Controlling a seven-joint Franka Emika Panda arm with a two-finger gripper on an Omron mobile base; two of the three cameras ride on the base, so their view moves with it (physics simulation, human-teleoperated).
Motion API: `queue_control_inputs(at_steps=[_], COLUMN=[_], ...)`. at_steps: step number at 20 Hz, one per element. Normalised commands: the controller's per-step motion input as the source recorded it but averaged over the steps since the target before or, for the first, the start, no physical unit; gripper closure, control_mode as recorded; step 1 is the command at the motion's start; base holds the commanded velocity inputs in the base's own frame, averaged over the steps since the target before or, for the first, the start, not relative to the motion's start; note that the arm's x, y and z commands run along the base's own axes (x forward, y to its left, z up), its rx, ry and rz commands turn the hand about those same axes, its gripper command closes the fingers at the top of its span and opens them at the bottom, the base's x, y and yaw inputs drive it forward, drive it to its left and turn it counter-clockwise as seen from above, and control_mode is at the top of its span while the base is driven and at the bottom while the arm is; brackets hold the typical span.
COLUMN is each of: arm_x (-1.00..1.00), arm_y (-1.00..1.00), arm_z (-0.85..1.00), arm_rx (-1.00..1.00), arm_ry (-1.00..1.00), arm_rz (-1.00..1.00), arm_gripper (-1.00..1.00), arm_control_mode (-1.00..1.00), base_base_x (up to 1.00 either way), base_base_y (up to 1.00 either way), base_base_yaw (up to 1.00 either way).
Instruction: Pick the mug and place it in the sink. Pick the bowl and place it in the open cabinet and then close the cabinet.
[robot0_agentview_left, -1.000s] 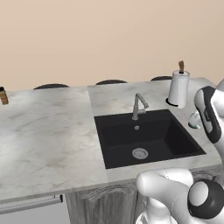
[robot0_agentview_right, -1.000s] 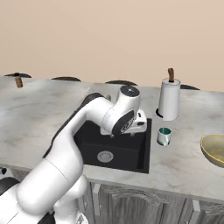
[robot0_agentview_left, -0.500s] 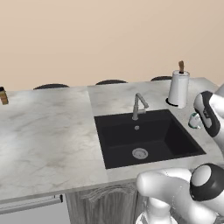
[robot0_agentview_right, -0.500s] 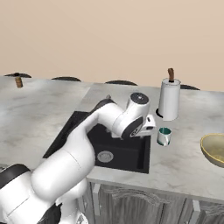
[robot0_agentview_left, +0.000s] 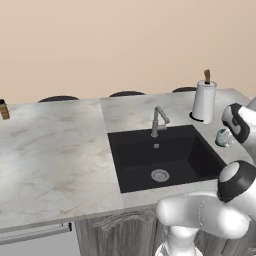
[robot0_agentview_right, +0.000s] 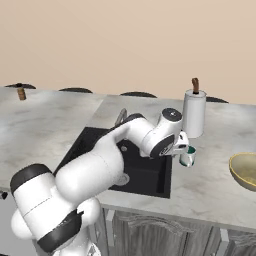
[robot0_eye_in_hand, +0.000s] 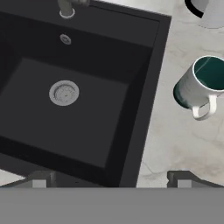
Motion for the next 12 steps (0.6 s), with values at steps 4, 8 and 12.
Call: queue_control_inputs(at_steps=[4,8,12], arm_x=[0.42,0.35,0.25], arm_y=[-0.23,-0.32,-0.39], arm_z=[-0.05,-0.12,-0.24], arm_rx=[0.00,0.00,0.00], arm_ry=[0.00,0.00,0.00], arm_rz=[-0.03,-0.04,-0.05], arm_gripper=[-1.00,-1.00,-1.00], arm_control_mode=[-1.00,-1.00,-1.00], base_base_x=[0.00,0.00,0.00], base_base_y=[0.00,0.00,0.00], base_base_yaw=[0.00,0.00,0.00])
